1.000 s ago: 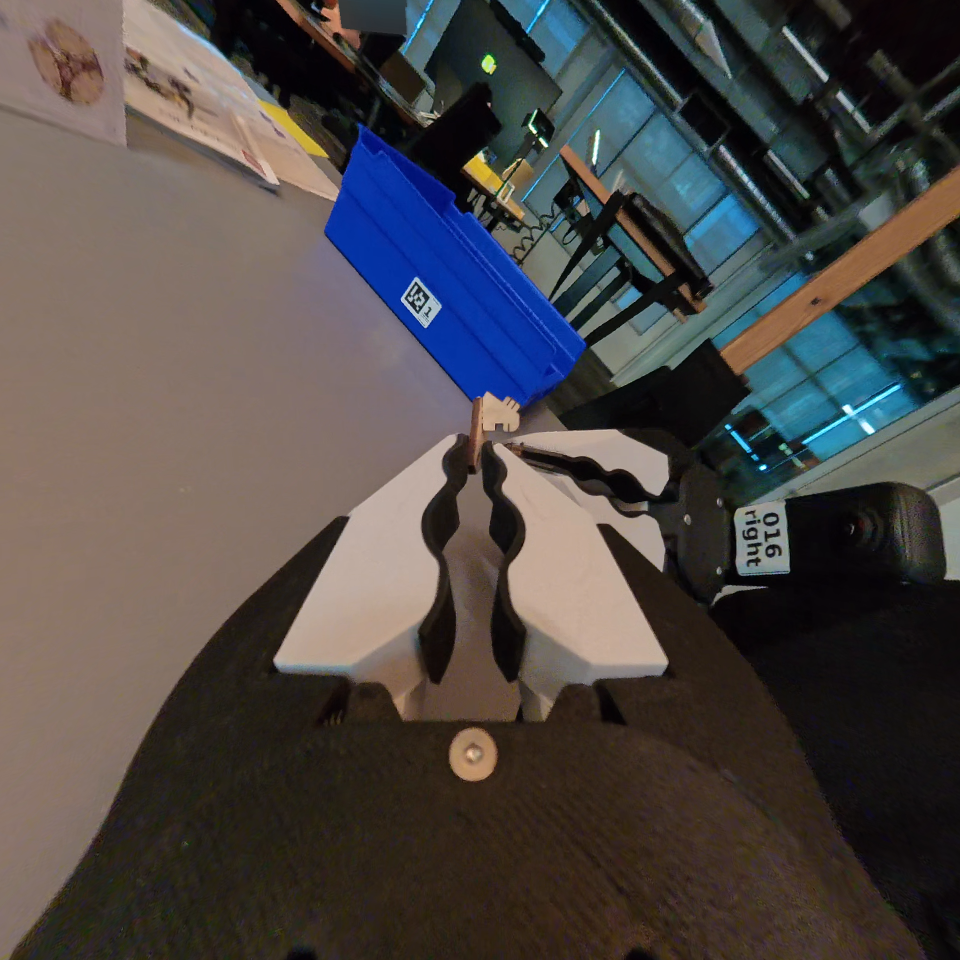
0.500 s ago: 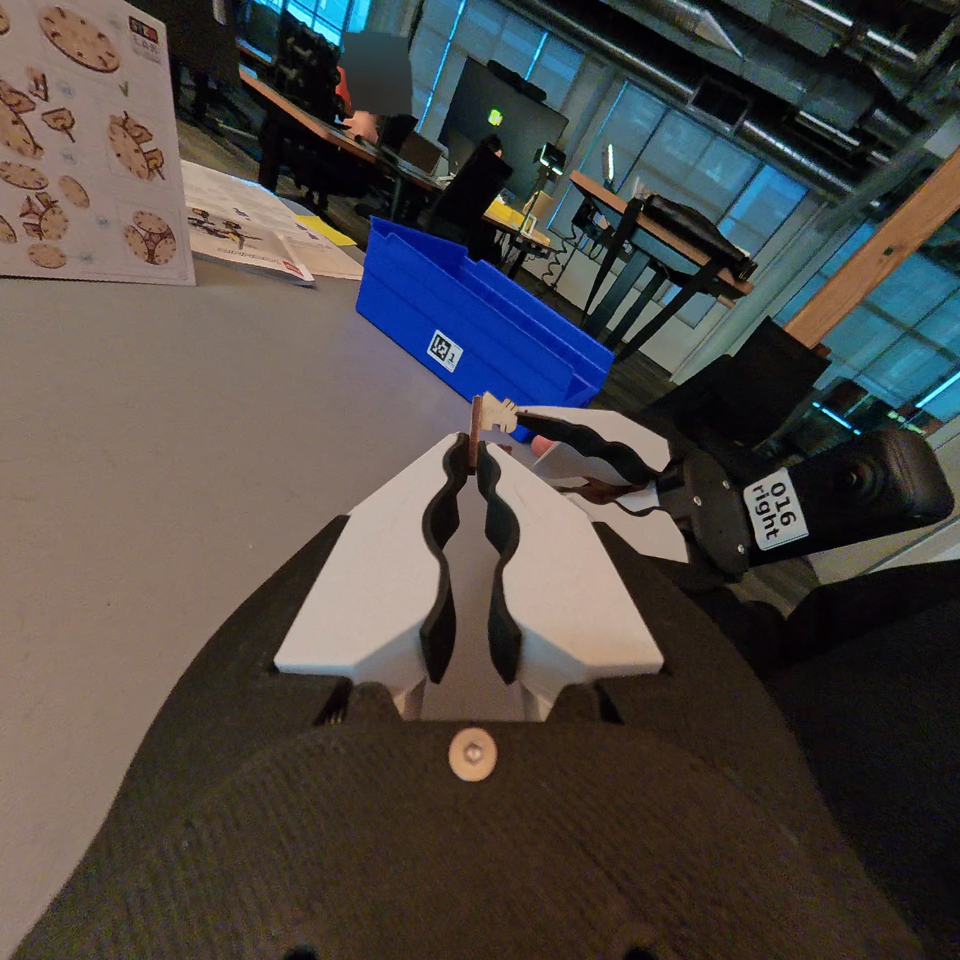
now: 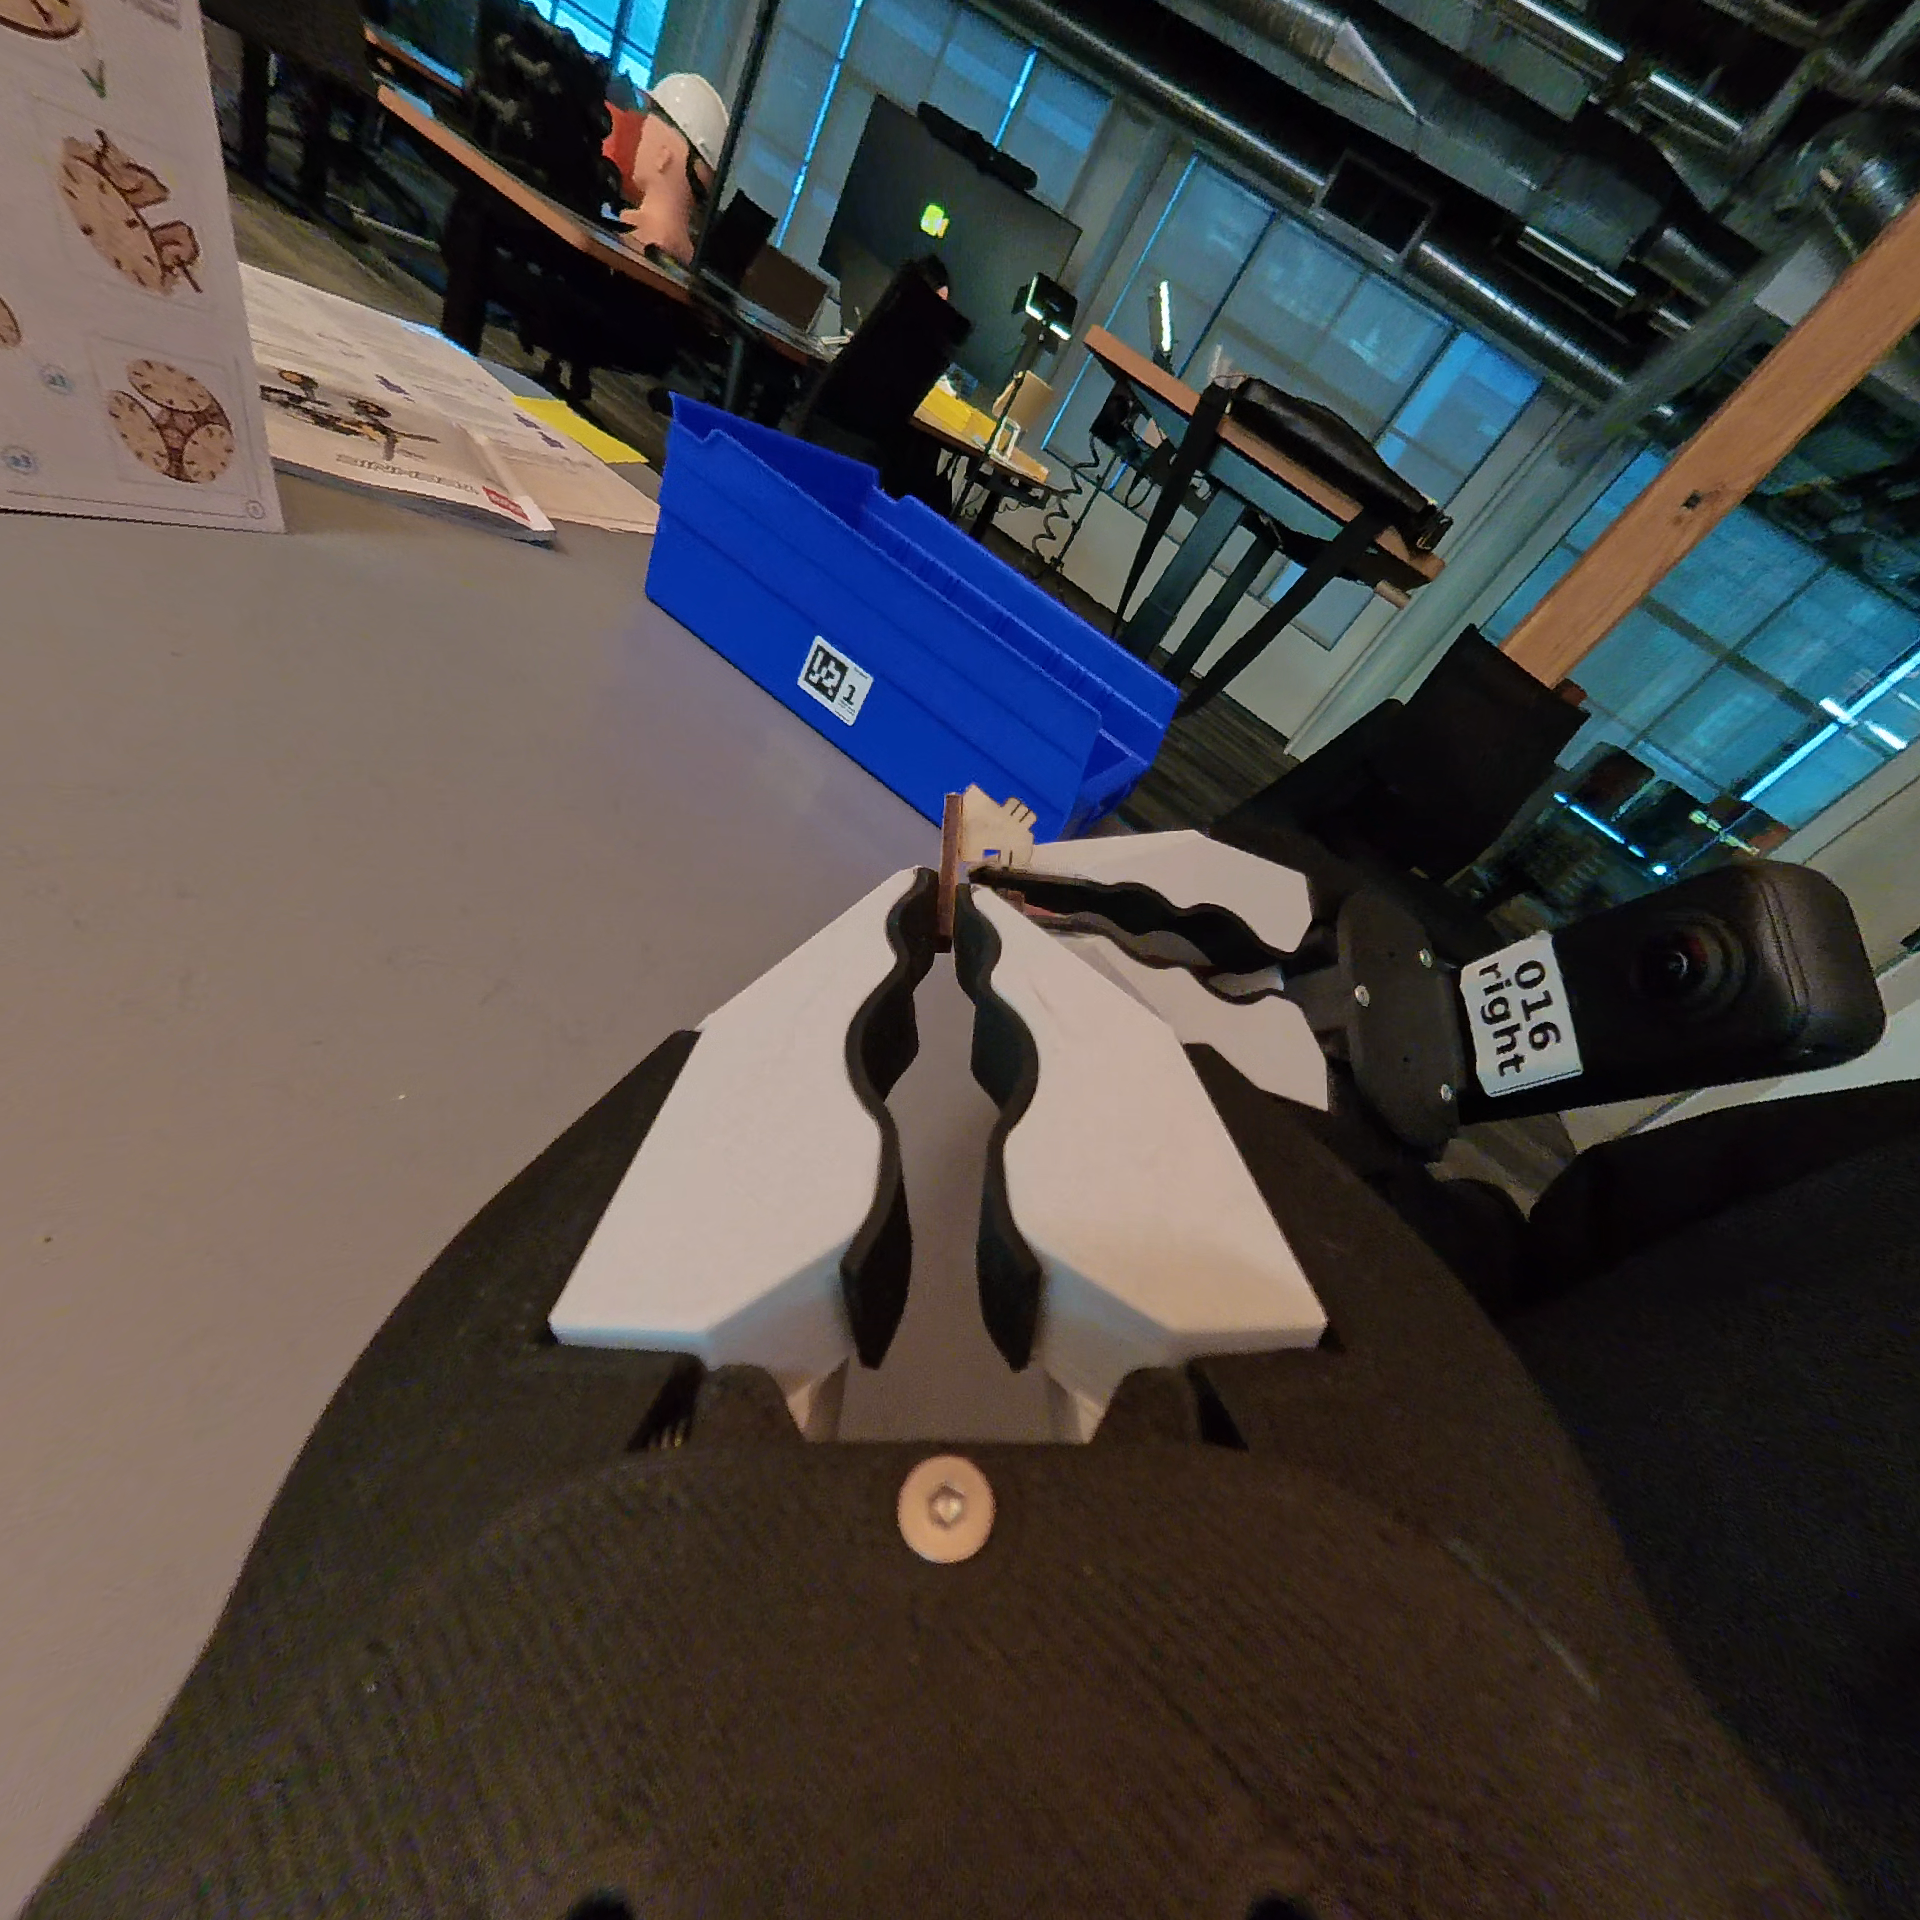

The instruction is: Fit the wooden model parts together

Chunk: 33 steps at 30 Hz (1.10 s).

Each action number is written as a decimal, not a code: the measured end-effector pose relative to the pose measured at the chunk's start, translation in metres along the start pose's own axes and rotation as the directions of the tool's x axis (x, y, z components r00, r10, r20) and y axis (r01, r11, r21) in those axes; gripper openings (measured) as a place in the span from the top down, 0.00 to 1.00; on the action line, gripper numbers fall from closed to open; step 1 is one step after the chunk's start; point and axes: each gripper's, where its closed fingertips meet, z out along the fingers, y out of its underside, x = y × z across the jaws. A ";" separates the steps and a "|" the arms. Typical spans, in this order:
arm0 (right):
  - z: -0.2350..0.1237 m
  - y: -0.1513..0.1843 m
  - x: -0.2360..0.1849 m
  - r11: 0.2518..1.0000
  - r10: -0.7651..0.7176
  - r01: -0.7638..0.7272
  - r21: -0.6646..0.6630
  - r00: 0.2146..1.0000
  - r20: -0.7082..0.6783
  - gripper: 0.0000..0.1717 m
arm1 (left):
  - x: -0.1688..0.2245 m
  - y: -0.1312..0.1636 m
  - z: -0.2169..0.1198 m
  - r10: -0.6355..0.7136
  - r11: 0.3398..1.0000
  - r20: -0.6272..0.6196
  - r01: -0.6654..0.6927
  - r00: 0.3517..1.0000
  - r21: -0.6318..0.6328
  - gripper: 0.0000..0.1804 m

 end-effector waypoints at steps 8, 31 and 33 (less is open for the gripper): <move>0.003 0.003 -0.006 0.998 -0.051 0.051 -0.020 0.999 0.005 0.97 | -0.002 0.005 -0.001 -0.002 1.000 0.002 0.002 1.000 -0.006 1.00; 0.000 -0.002 -0.004 0.768 0.625 -0.636 -0.067 0.723 0.295 1.00 | 0.001 0.013 0.001 0.587 0.809 0.237 -0.566 0.774 -0.157 0.96; 0.000 -0.001 -0.006 0.753 0.642 -0.652 -0.085 0.701 0.310 1.00 | 0.001 0.012 0.000 0.582 0.813 0.236 -0.562 0.778 -0.152 0.97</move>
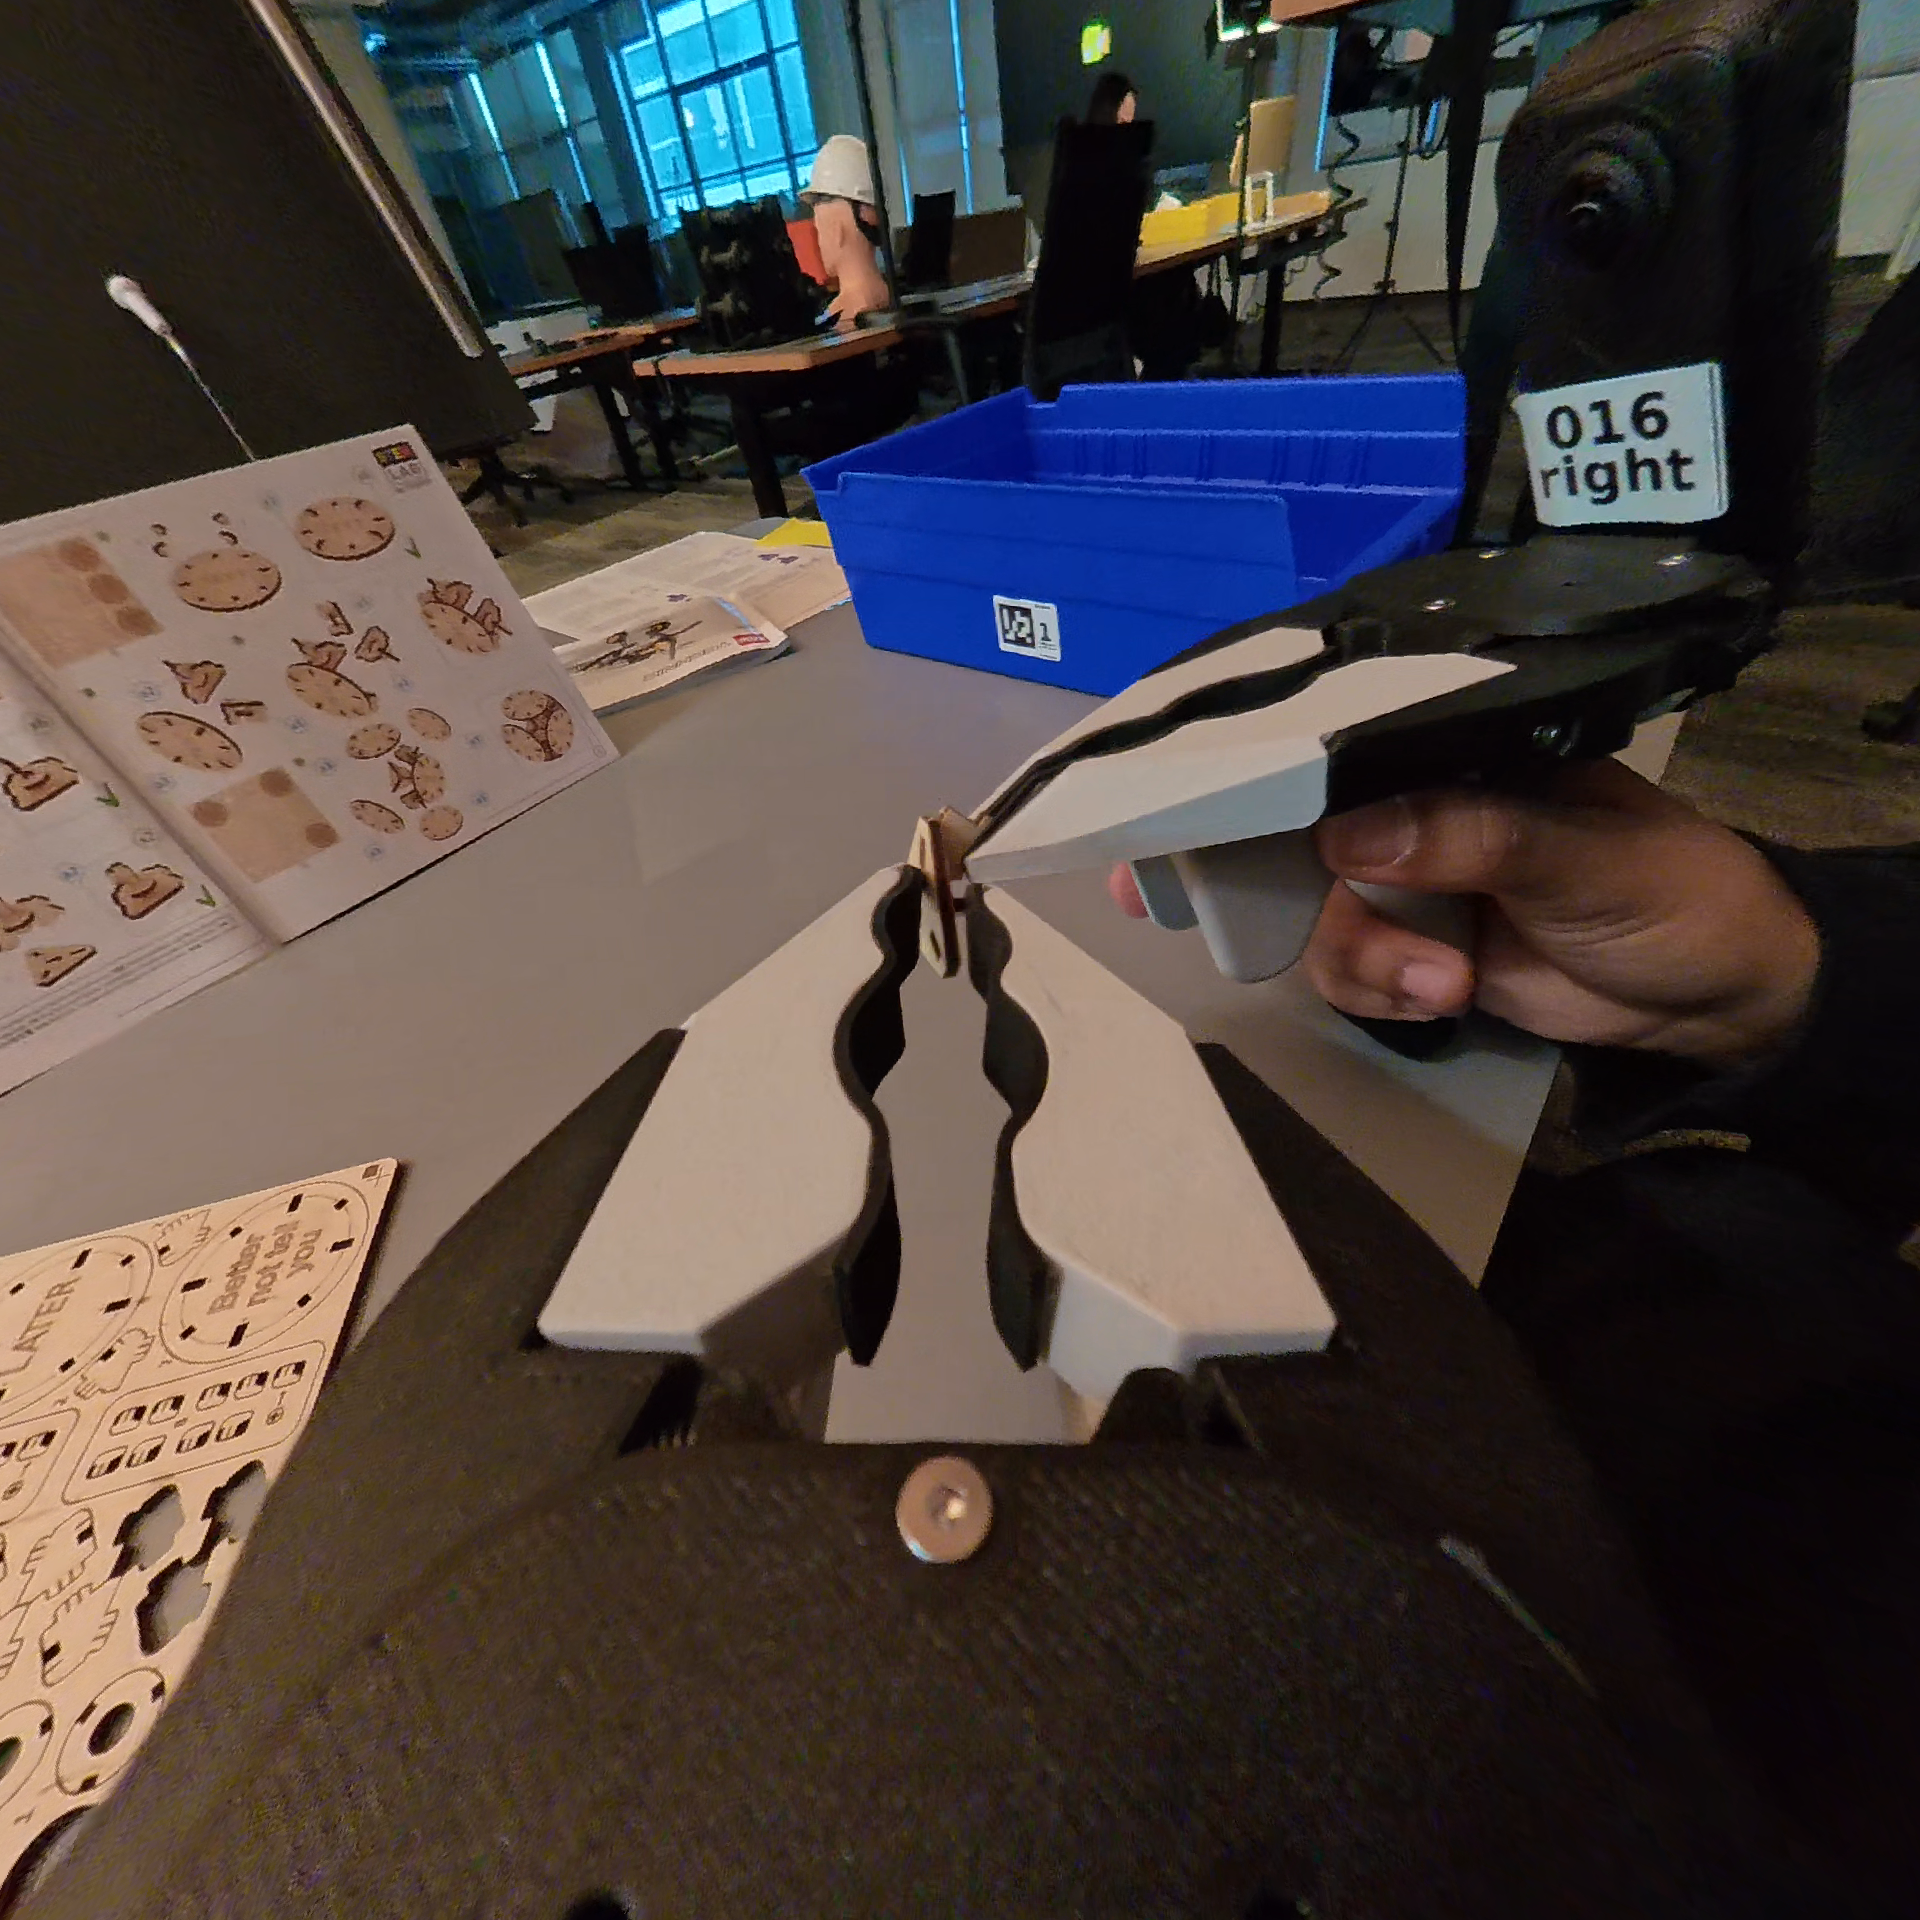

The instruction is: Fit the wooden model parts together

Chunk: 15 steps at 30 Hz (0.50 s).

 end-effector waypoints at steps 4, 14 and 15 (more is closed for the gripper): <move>0.001 0.002 -0.002 1.000 0.009 -0.009 -0.016 1.000 0.013 1.00 | -0.002 0.002 -0.001 0.003 1.000 0.006 -0.003 1.000 -0.022 0.99; 0.005 0.005 0.004 0.996 -0.072 0.064 -0.061 0.986 -0.150 1.00 | -0.014 0.004 0.002 0.069 0.995 0.120 -0.059 0.990 -0.079 1.00; 0.005 0.007 0.006 0.995 -0.086 0.075 -0.071 0.981 -0.173 1.00 | -0.015 0.006 0.004 0.062 0.995 0.120 -0.052 0.991 -0.084 1.00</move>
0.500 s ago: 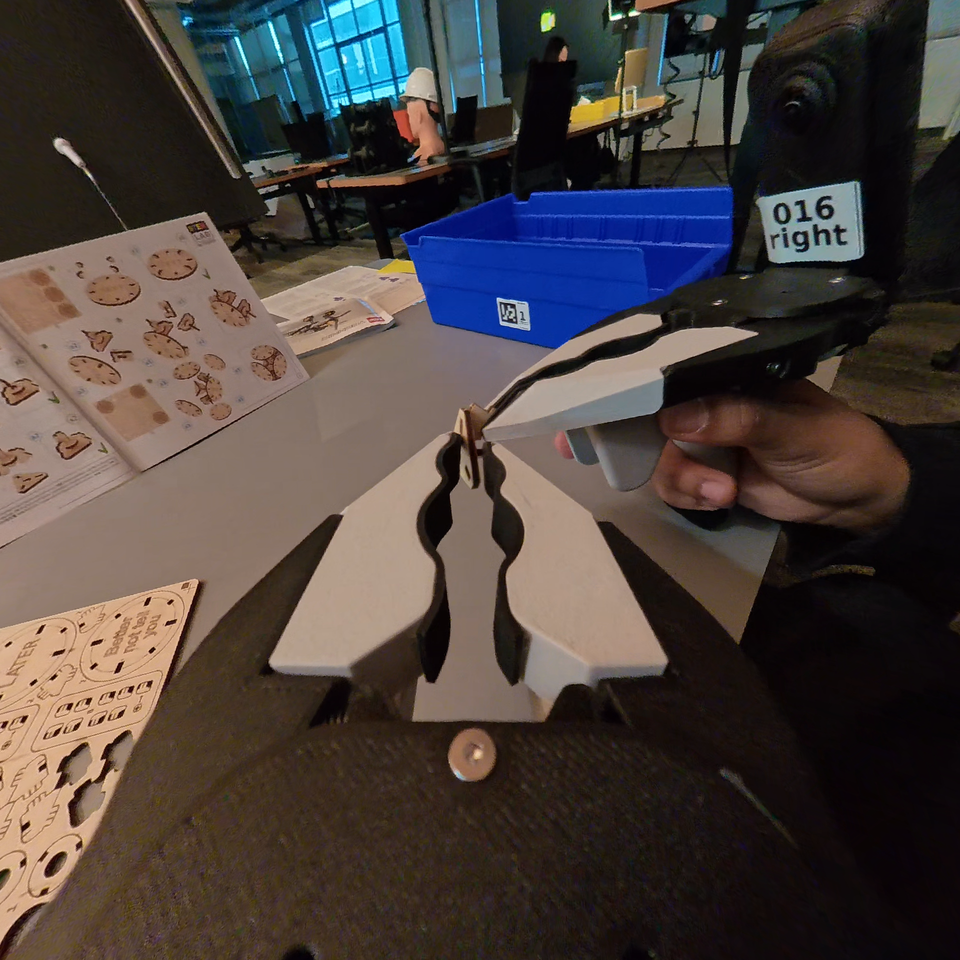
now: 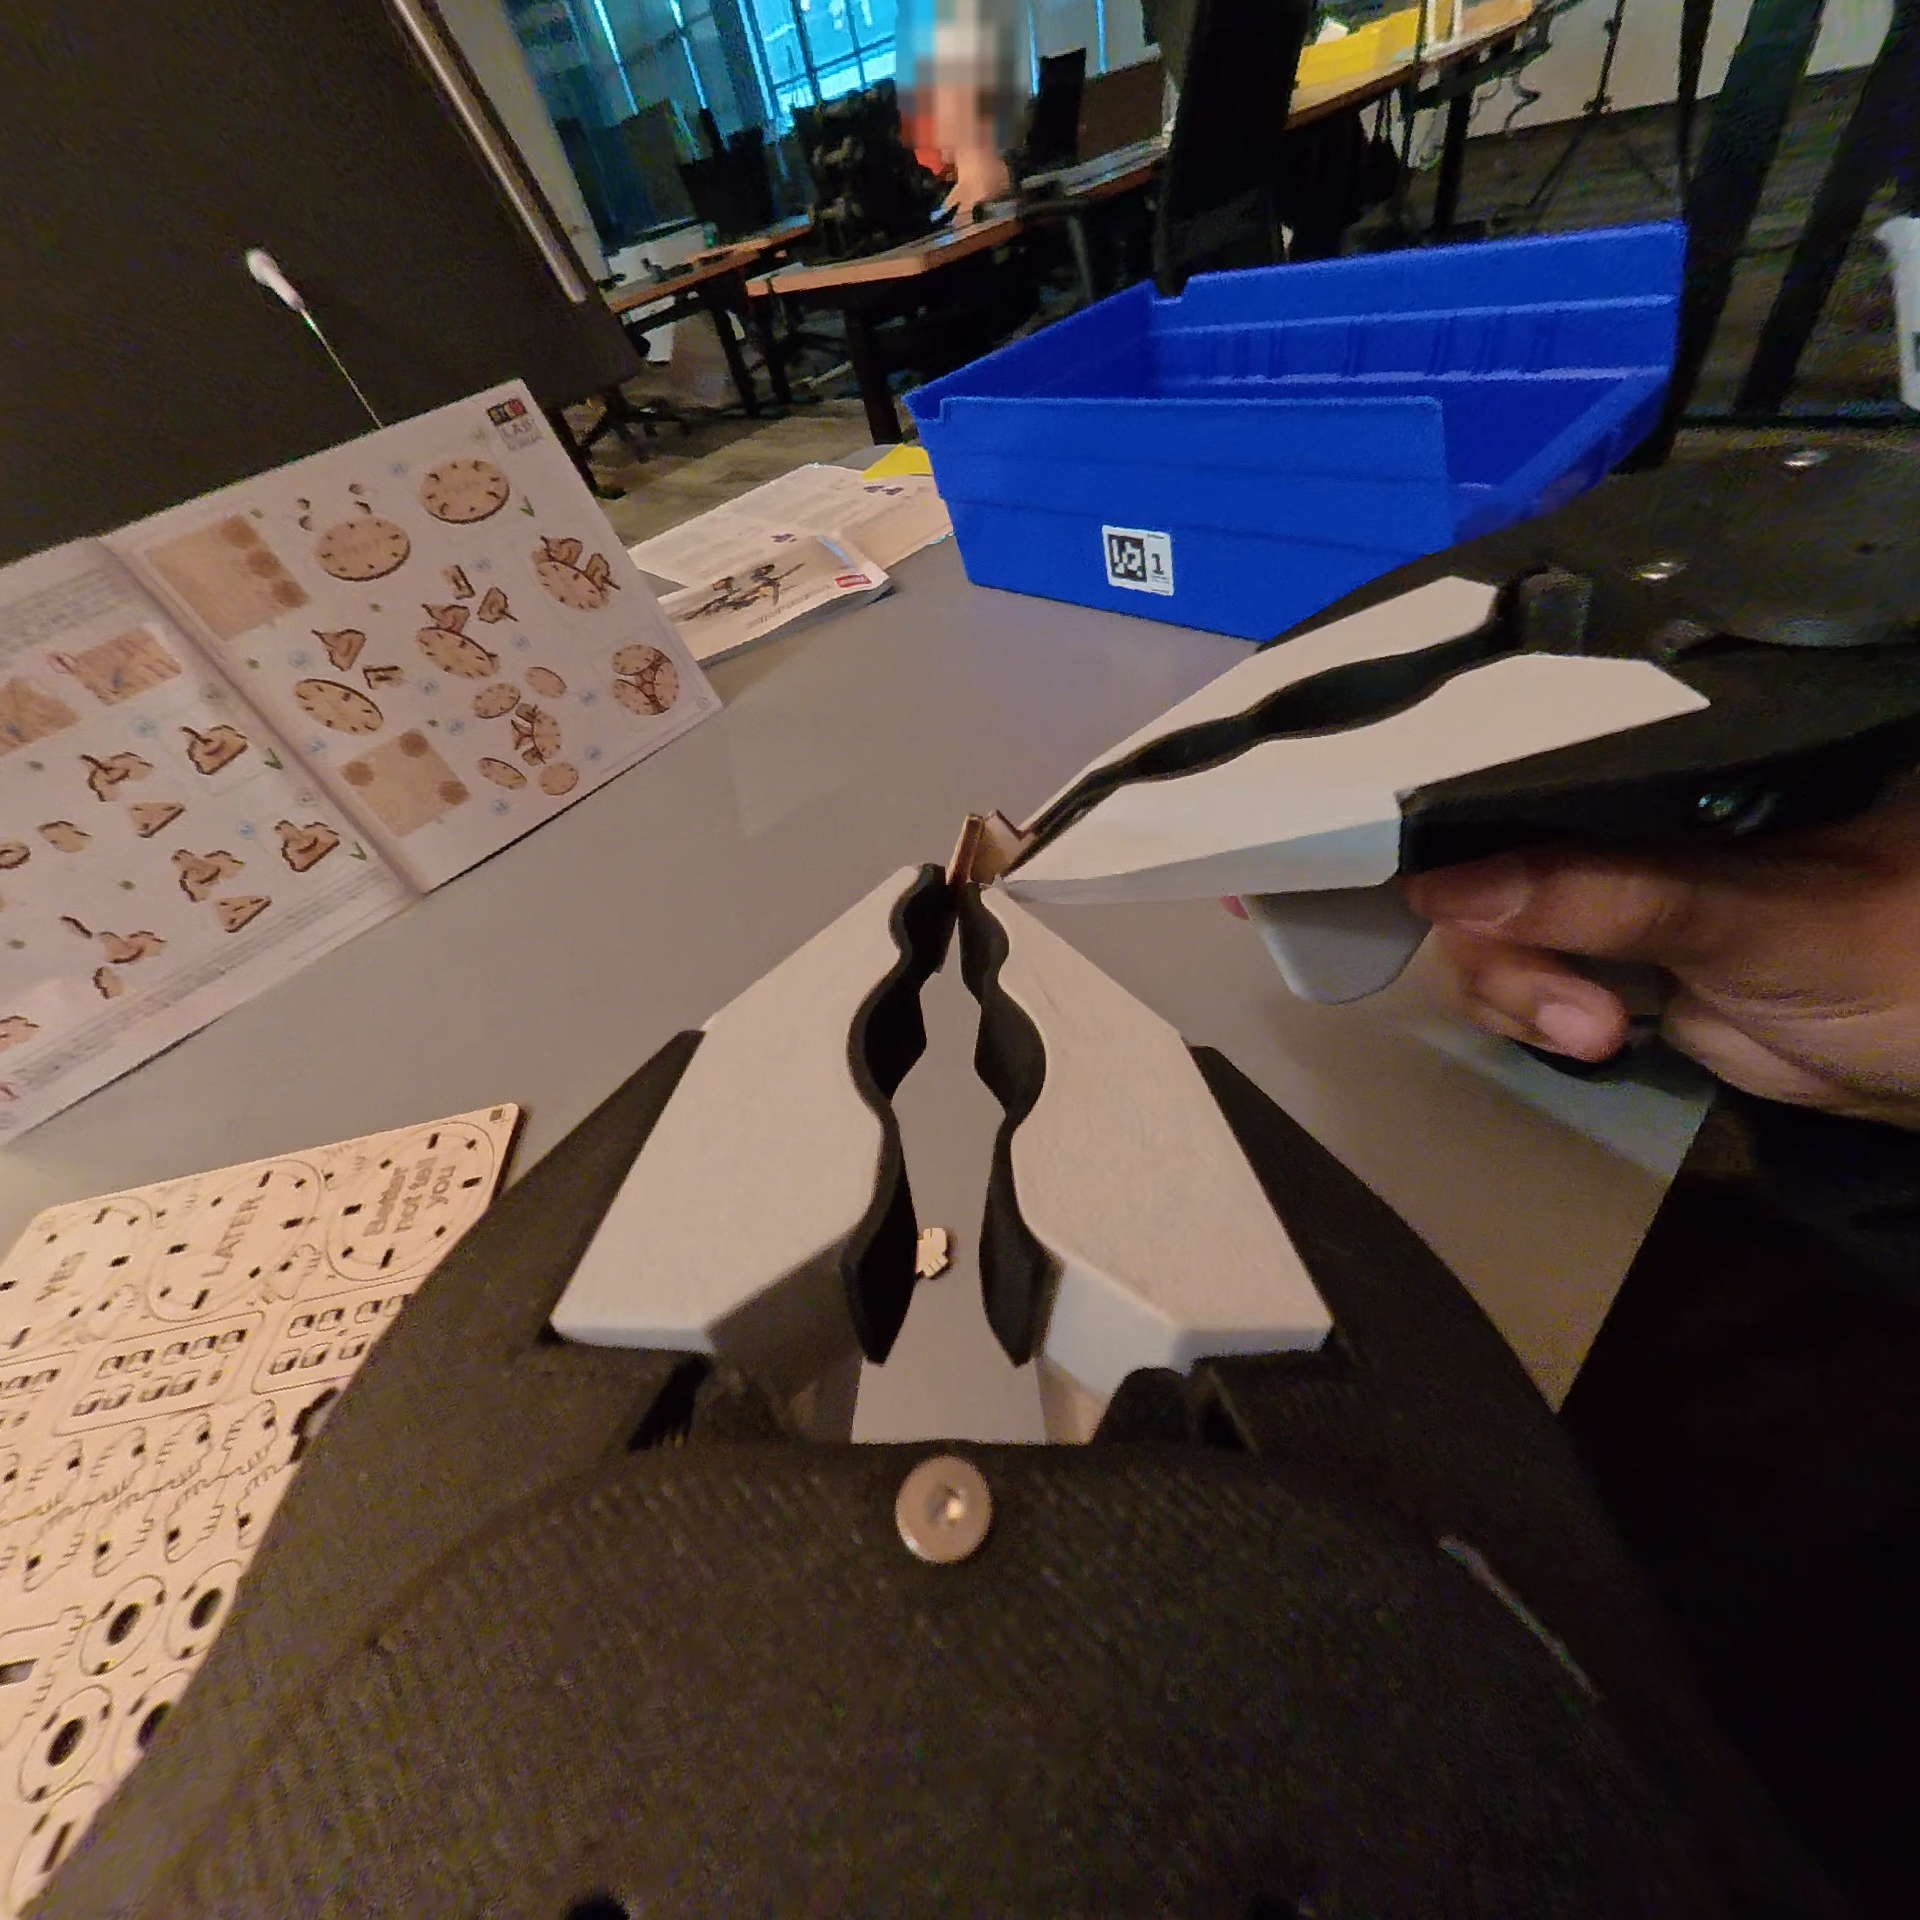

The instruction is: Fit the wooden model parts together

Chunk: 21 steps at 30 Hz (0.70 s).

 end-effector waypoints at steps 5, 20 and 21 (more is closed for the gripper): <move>0.004 0.004 0.006 0.981 -0.189 0.184 -0.053 0.975 -0.117 1.00 | -0.004 0.004 0.007 -0.139 0.990 -0.047 0.140 0.989 0.008 0.99; -0.033 -0.010 -0.027 1.000 -0.014 0.000 0.031 0.883 0.469 1.00 | 0.057 -0.026 -0.035 -0.293 0.919 -0.658 0.394 0.694 0.006 0.66; -0.036 -0.009 -0.032 1.000 -0.014 0.004 0.020 0.864 0.504 1.00 | 0.059 -0.028 -0.039 -0.308 0.905 -0.692 0.424 0.652 -0.004 0.70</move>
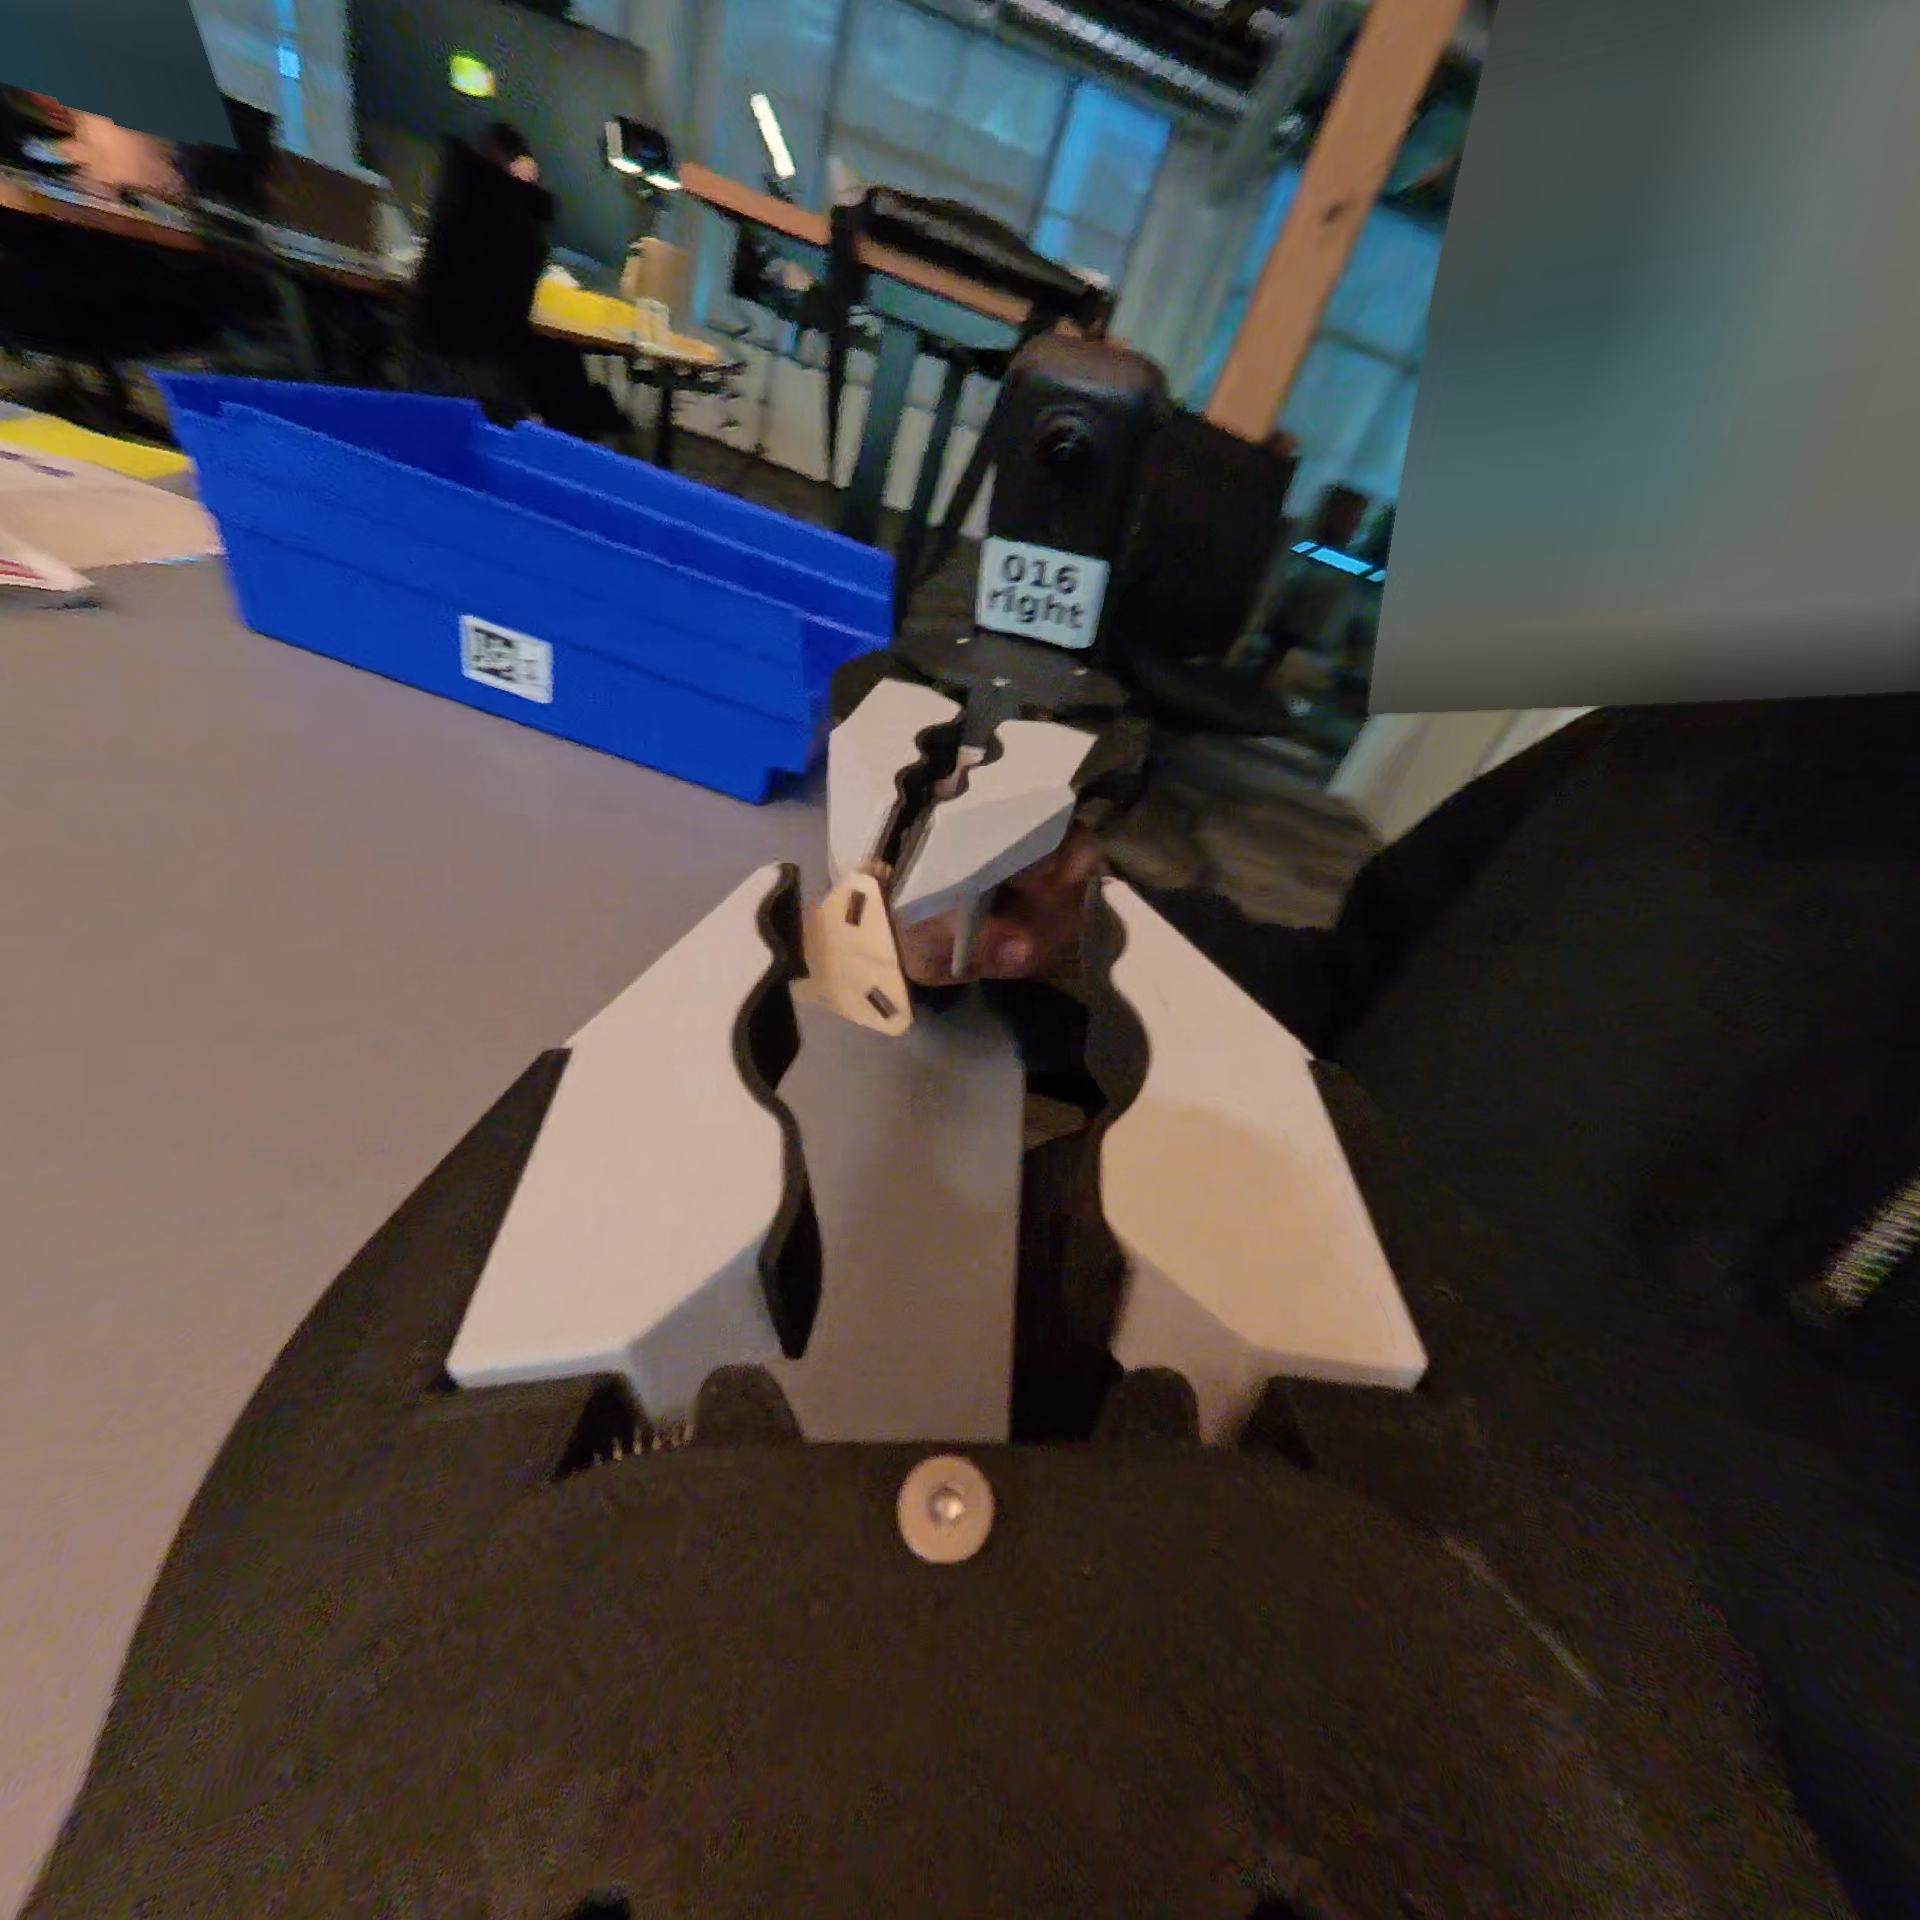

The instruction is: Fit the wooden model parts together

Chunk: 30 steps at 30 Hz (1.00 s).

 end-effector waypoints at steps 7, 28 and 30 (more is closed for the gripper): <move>0.001 -0.004 -0.020 0.996 0.063 -0.072 0.052 0.987 0.151 1.00 | 0.006 -0.001 -0.007 -0.085 0.996 -0.090 0.086 0.992 0.007 0.92; 0.003 -0.016 -0.006 0.991 0.029 -0.028 0.132 1.000 -0.001 1.00 | -0.010 -0.019 -0.015 -0.163 0.976 0.005 0.160 0.987 0.147 0.99; 0.004 -0.012 -0.002 0.994 -0.056 0.064 0.094 0.995 -0.081 1.00 | -0.014 -0.015 -0.015 -0.177 0.973 0.021 0.172 0.984 0.153 0.99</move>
